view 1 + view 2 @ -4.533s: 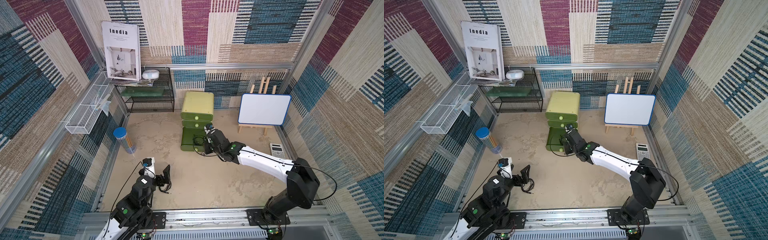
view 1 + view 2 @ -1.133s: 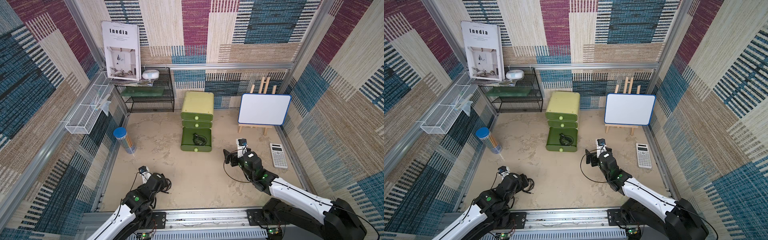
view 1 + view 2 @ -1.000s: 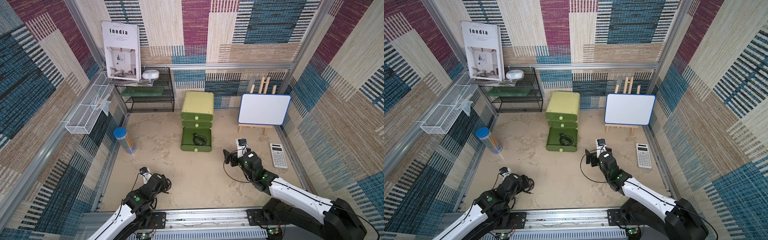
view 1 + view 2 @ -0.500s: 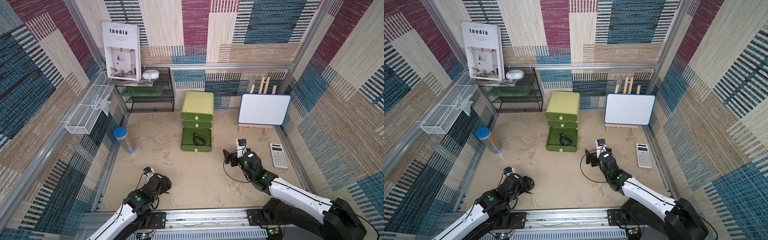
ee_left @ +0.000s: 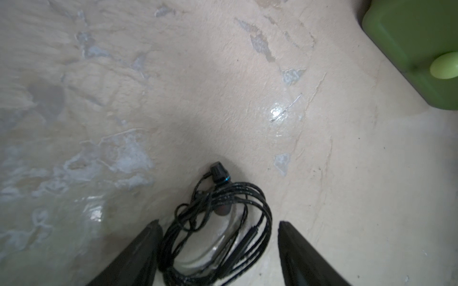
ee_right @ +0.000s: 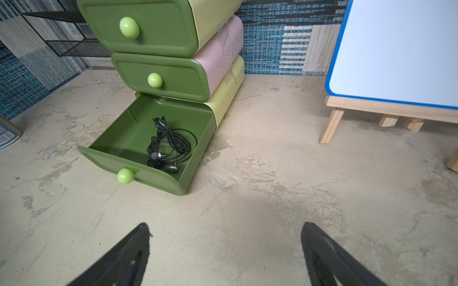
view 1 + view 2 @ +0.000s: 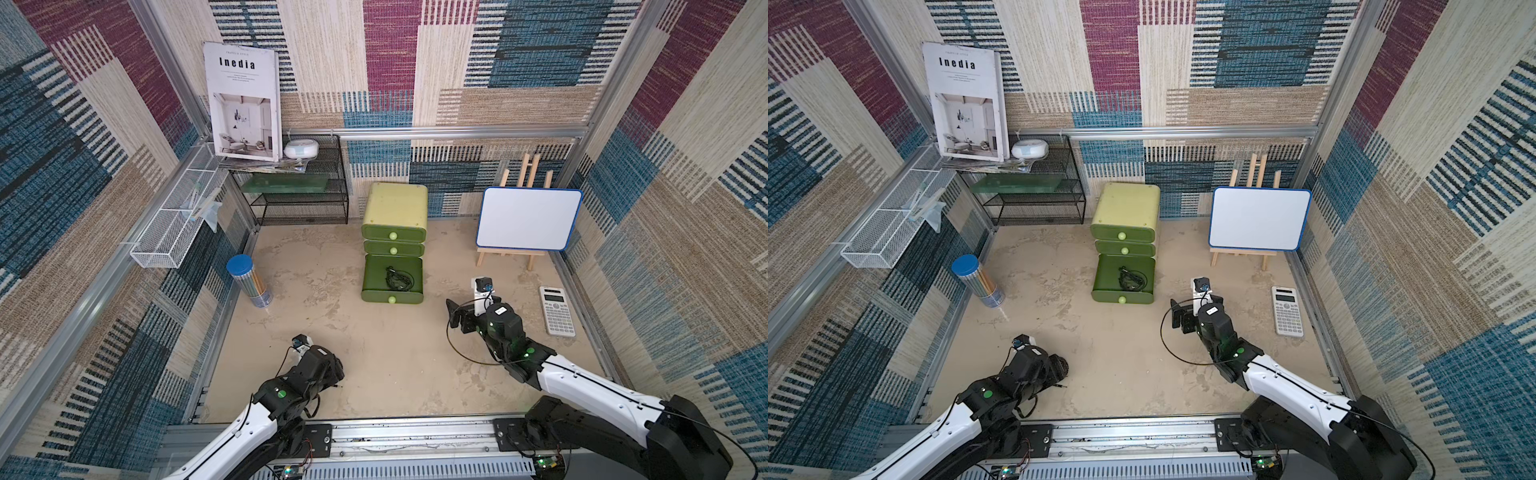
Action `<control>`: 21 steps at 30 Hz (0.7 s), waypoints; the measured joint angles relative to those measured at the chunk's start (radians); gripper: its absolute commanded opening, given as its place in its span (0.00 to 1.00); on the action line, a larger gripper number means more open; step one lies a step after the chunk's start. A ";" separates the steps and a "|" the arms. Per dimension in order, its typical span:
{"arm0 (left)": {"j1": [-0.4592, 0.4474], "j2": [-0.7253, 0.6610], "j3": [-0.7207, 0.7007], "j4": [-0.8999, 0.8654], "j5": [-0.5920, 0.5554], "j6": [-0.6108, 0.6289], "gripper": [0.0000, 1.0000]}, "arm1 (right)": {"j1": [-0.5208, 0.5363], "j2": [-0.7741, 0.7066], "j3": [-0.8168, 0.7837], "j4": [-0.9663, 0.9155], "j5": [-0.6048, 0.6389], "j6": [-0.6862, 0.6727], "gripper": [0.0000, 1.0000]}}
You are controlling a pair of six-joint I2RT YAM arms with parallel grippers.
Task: Place the wired earphones into the drawer by color
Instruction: Pick up the wired earphones from the center of the board.
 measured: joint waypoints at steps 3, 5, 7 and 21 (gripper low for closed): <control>0.000 0.000 -0.003 0.006 0.014 0.001 0.69 | 0.000 0.000 0.000 0.000 0.000 0.000 0.98; 0.000 0.000 -0.005 0.008 0.015 0.004 0.65 | 0.000 0.002 0.000 0.000 0.000 0.000 0.98; 0.000 0.000 -0.007 0.008 0.023 0.012 0.61 | 0.000 0.005 0.000 0.001 0.000 0.000 0.98; 0.000 0.010 -0.018 0.026 0.037 0.021 0.41 | 0.000 0.007 0.000 0.003 0.000 0.000 0.98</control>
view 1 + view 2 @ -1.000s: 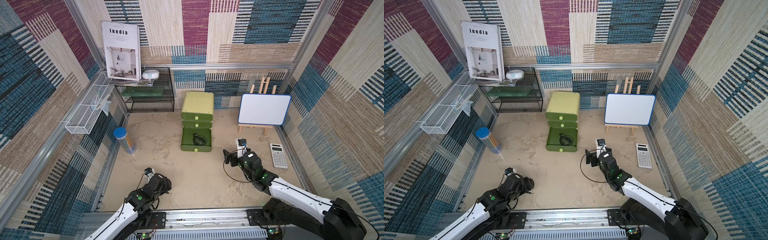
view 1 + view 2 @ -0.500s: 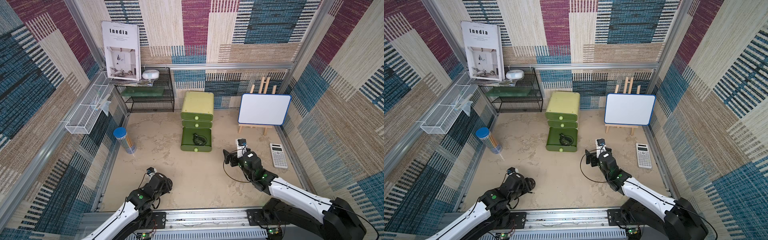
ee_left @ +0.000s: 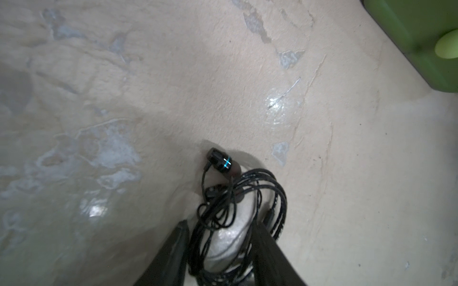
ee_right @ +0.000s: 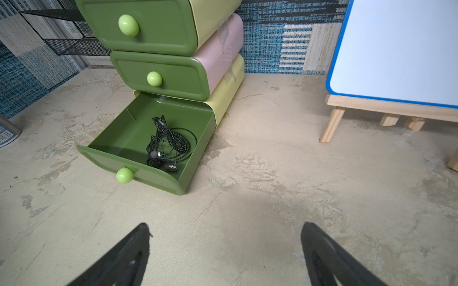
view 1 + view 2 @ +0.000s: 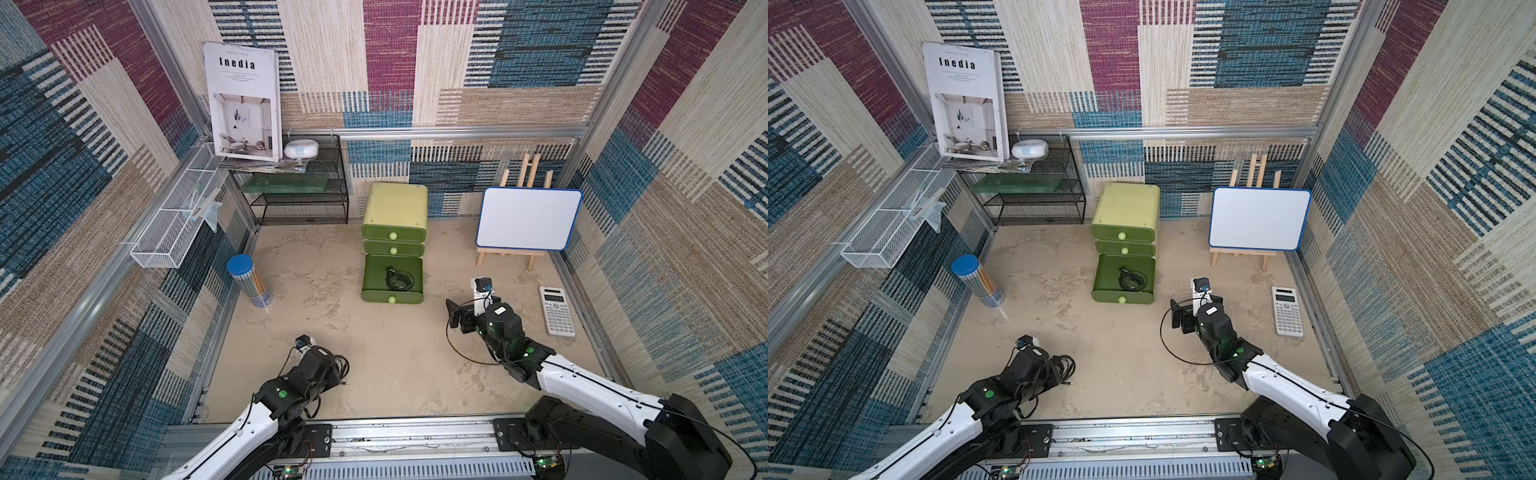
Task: Place the wired earphones into the drawer by color
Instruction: Pick up the wired earphones from the center of the board.
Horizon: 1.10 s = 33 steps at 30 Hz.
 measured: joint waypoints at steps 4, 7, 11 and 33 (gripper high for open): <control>0.000 -0.001 -0.006 0.011 0.000 0.000 0.34 | 0.000 0.000 0.000 0.000 0.000 0.000 0.98; 0.000 -0.005 -0.008 0.010 0.003 0.000 0.29 | 0.000 -0.001 0.000 0.000 0.000 0.000 0.98; 0.000 -0.011 -0.010 0.010 0.003 0.000 0.23 | 0.000 -0.001 0.000 0.000 0.000 0.000 0.98; 0.000 -0.071 0.007 -0.012 0.002 0.020 0.00 | 0.000 -0.007 -0.004 0.003 0.000 0.000 0.98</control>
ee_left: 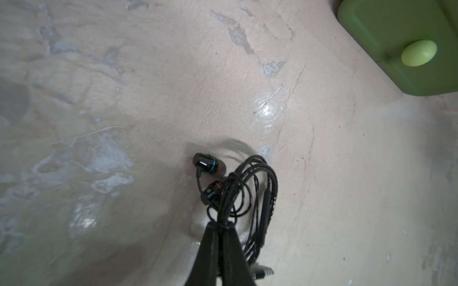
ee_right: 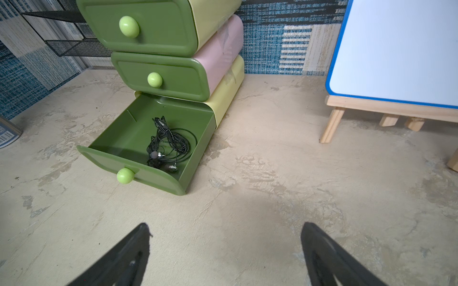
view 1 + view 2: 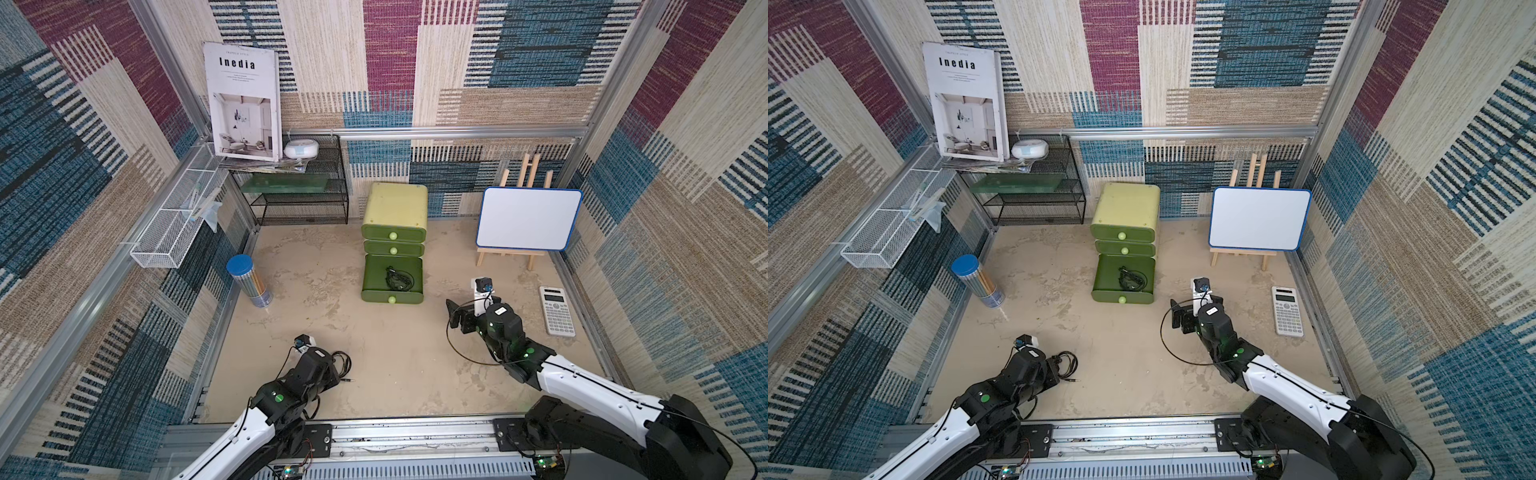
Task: Place the wired earphones into the drawer by color
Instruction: Pick up the wired earphones from the center of the board, then place the wired earphones in the drawer.
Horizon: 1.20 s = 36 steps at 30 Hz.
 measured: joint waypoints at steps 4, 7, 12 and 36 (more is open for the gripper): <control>0.000 0.000 0.031 0.000 -0.003 0.027 0.00 | 0.000 -0.004 -0.003 0.001 0.000 0.000 0.98; 0.000 0.010 0.058 0.001 -0.003 0.050 0.00 | 0.000 -0.007 -0.007 0.005 0.000 0.000 0.98; 0.000 0.066 0.111 0.027 -0.002 0.095 0.00 | 0.000 -0.016 -0.013 0.008 0.000 0.000 0.98; 0.019 0.780 0.653 0.385 0.080 0.301 0.00 | 0.000 -0.018 -0.020 0.031 -0.008 -0.001 0.98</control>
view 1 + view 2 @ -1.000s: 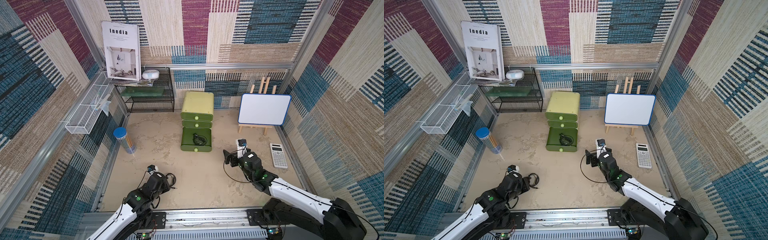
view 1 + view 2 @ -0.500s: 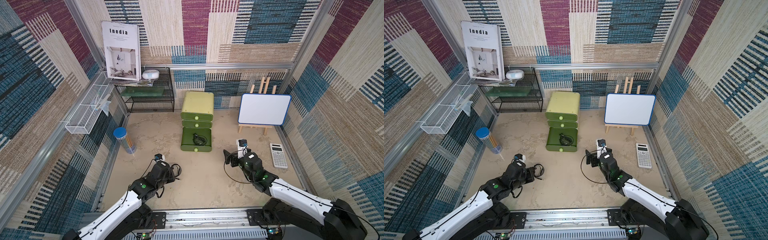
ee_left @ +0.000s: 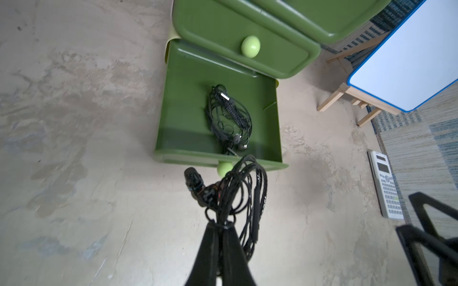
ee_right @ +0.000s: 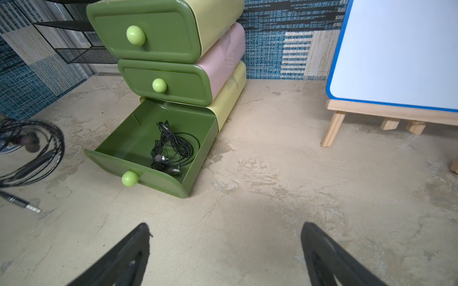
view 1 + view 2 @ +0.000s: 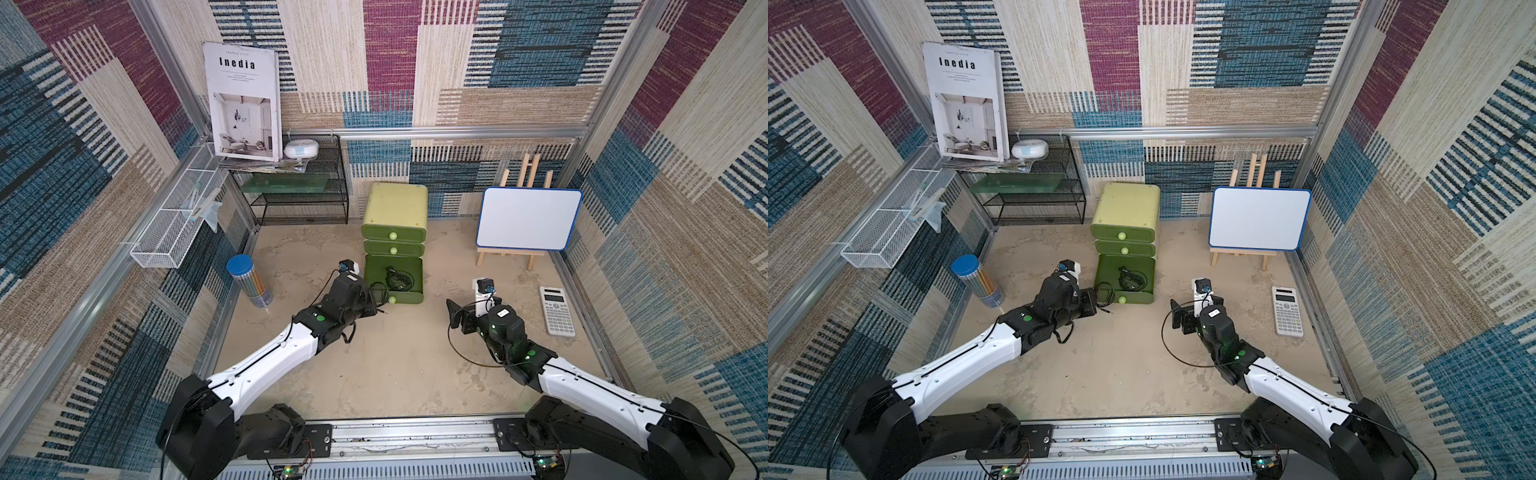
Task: Place the wired earphones into the drawer by color
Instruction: Place the wired earphones in the drawer.
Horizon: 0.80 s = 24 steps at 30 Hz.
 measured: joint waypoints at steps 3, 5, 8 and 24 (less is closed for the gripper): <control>0.020 0.092 0.078 0.026 0.022 0.017 0.00 | 0.000 0.000 0.000 0.000 0.000 0.000 0.98; 0.034 0.151 0.125 0.037 0.026 0.026 0.00 | 0.000 0.000 0.000 0.000 0.000 0.000 0.98; 0.051 0.220 0.175 0.063 0.038 0.038 0.00 | 0.000 0.000 -0.001 0.001 0.000 -0.001 0.98; 0.117 0.420 0.265 0.143 0.060 0.043 0.00 | 0.000 0.008 -0.001 0.007 0.001 -0.003 0.98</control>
